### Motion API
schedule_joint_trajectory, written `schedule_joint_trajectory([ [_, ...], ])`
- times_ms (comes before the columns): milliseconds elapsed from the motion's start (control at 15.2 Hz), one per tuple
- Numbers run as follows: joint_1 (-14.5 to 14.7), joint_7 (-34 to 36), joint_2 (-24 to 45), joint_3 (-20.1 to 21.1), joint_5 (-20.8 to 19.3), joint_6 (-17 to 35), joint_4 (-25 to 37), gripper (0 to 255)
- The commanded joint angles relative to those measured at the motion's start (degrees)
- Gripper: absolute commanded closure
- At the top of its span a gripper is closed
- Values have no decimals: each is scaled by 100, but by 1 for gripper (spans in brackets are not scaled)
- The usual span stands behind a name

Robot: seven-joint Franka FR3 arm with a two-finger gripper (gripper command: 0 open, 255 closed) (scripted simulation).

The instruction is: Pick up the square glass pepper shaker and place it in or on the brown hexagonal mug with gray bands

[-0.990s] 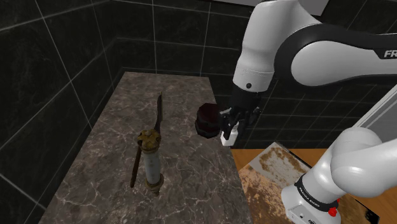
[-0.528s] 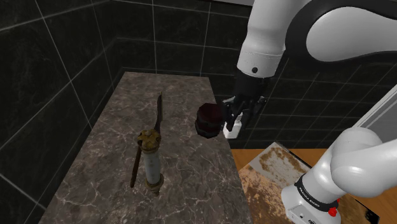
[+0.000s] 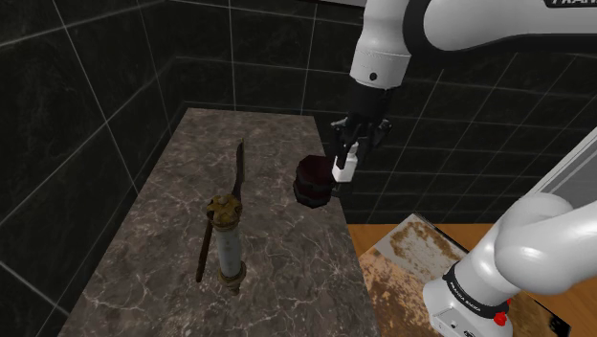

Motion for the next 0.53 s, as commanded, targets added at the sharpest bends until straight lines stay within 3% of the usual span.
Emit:
schedule_joint_trajectory([
  [0, -140, -206, 267, -144, -161, 24, 201, 255],
  [462, -558, -803, 1336, -561, -638, 11, 1175, 255],
])
